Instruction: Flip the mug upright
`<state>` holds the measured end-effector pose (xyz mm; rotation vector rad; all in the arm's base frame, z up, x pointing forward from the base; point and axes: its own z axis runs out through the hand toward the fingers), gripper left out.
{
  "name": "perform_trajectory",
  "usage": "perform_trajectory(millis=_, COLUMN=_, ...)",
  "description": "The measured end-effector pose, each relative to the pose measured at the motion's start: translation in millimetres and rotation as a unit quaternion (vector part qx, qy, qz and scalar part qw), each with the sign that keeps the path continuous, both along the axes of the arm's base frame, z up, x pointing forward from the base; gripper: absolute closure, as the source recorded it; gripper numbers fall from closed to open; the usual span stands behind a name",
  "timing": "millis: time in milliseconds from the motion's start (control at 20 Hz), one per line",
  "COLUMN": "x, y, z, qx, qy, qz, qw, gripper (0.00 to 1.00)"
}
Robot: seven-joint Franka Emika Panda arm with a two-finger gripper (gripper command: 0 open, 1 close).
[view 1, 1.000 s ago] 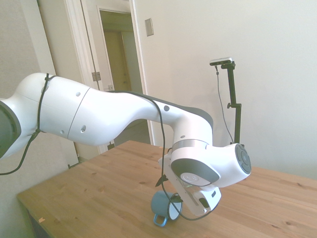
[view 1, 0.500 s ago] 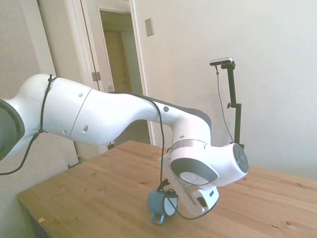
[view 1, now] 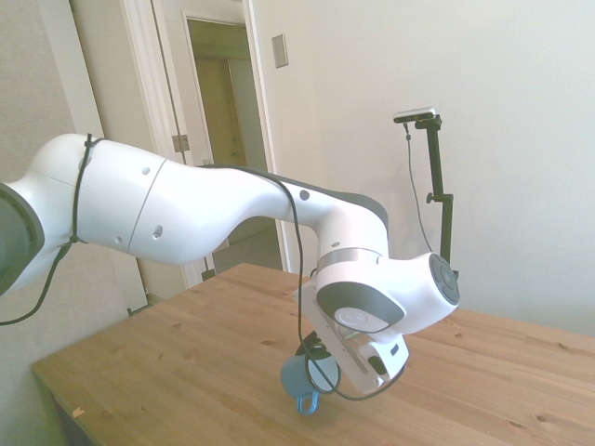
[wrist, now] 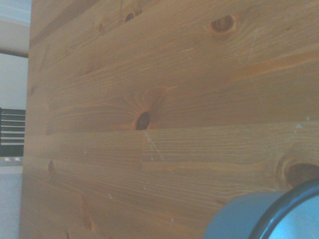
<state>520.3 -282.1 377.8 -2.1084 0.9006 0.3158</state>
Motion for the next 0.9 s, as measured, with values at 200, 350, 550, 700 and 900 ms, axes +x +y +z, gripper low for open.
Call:
perform_trajectory(millis=200, x=1.9, y=30.0, z=43.6, qx=-0.089, qy=-0.029, qz=0.0, qw=0.9956, gripper=1.0)
perform_trajectory(millis=350, x=0.9, y=64.2, z=66.0, qx=-0.169, qy=-0.04, qz=-0.009, qw=0.9848, gripper=1.0)
perform_trajectory(millis=550, x=-4.0, y=99.9, z=59.9, qx=-0.272, qy=-0.035, qz=-0.022, qw=0.9615, gripper=1.0)
perform_trajectory(millis=700, x=-10.9, y=113.4, z=47.8, qx=-0.324, qy=-0.033, qz=-0.033, qw=0.9449, gripper=1.0)
perform_trajectory(millis=900, x=-20.6, y=118.1, z=41.9, qx=-0.365, qy=-0.034, qz=-0.048, qw=0.9293, gripper=1.0)
